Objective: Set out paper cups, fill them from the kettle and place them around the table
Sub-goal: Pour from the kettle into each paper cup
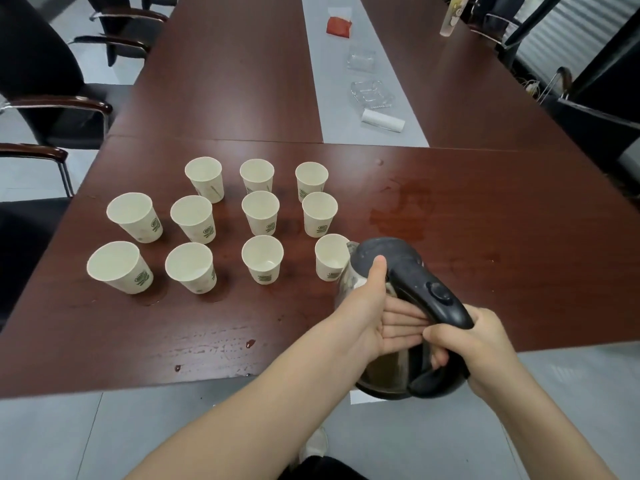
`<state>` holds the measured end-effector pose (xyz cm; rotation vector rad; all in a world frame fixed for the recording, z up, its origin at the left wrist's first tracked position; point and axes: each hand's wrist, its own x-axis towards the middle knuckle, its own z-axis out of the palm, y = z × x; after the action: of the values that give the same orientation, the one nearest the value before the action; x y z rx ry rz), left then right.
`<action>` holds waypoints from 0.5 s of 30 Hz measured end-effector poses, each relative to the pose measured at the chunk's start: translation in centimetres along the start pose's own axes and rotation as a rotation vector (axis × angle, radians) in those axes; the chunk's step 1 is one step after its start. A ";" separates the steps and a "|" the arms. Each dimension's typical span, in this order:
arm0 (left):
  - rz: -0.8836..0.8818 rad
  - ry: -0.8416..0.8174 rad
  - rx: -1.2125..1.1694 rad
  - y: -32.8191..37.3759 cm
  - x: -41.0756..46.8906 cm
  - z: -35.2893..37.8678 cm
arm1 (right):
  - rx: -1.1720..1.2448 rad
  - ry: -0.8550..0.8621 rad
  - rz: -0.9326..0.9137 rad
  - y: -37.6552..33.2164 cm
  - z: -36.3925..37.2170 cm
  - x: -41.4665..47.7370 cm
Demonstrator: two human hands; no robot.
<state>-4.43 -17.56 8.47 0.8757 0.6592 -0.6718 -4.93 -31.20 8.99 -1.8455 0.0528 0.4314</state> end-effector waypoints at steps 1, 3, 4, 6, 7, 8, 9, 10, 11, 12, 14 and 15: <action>-0.001 -0.002 0.000 0.0 0.0 0.0 | 0.006 0.001 0.000 0.0 0.0 0.0; -0.003 -0.005 0.003 0.0 -0.1 0.0 | 0.019 0.005 0.002 -0.2 0.0 0.0; -0.004 -0.006 0.001 0.1 -0.1 0.0 | 0.024 0.003 0.000 -0.2 -0.1 0.1; -0.007 -0.006 -0.001 0.1 -0.1 -0.1 | 0.032 -0.011 -0.014 -0.3 -0.1 0.0; -0.007 -0.006 0.000 0.1 -0.1 -0.1 | 0.036 -0.016 -0.023 -0.3 -0.1 0.1; -0.009 -0.007 -0.001 0.1 -0.2 -0.1 | 0.037 -0.015 -0.025 -0.3 -0.1 0.0; -0.011 -0.007 0.000 0.2 -0.2 -0.1 | 0.035 -0.012 -0.023 -0.3 -0.1 0.1; -0.014 -0.006 0.001 0.3 -0.3 -0.1 | 0.031 -0.010 -0.019 -0.4 -0.1 0.1; -0.017 -0.006 0.001 0.3 -0.3 -0.1 | 0.027 -0.013 -0.014 -0.5 -0.1 0.1; -0.019 -0.007 0.000 0.3 -0.4 -0.1 | 0.027 -0.016 -0.009 -0.7 -0.1 0.1; -0.024 -0.007 -0.005 0.4 -0.5 0.0 | 0.023 -0.021 -0.003 -0.9 -0.2 0.1; -0.027 -0.008 -0.007 0.4 -0.5 0.0 | 0.021 -0.019 -0.001 -1.0 -0.2 0.1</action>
<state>-4.42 -17.23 9.04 0.8583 0.6667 -0.6968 -4.52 -31.03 9.93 -1.8207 0.0430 0.4463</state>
